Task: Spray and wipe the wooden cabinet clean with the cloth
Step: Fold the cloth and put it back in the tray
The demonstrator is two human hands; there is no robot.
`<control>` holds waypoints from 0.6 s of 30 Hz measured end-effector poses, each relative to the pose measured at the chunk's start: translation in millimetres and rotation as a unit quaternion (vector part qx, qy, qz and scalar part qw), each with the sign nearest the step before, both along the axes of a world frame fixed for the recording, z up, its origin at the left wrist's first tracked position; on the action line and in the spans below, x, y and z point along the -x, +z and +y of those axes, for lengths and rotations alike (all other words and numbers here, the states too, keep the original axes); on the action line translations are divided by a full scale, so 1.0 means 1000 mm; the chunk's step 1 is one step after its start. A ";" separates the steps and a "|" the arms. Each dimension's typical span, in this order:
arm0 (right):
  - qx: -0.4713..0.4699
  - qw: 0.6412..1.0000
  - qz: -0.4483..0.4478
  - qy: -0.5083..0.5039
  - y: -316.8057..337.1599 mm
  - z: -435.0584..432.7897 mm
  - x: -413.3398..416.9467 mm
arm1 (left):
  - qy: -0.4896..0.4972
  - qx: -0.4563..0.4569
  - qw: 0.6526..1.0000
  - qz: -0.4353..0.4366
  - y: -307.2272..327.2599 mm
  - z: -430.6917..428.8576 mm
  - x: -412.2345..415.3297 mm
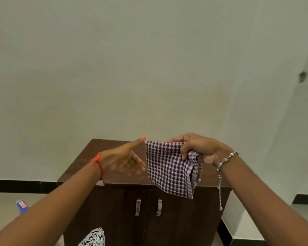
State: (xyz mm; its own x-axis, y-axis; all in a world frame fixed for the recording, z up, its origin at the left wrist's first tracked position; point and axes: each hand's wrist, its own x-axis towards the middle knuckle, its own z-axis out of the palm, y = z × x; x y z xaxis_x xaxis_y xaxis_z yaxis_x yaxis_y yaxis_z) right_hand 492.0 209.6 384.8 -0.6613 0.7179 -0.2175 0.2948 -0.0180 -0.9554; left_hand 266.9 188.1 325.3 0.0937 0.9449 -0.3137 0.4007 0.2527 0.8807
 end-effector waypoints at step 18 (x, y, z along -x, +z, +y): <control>-0.084 0.987 0.118 -0.068 0.040 -0.007 0.017 | 0.036 -0.132 0.990 -0.013 0.073 -0.020 -0.012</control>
State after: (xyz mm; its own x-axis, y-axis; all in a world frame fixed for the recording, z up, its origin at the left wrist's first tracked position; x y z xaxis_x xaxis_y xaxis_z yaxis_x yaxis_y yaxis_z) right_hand 474.9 202.4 424.4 -0.5744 0.8163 0.0608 0.0687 0.1221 -0.9901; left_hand 278.8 167.9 398.4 0.0272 0.9982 -0.0527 0.3656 0.0391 0.9300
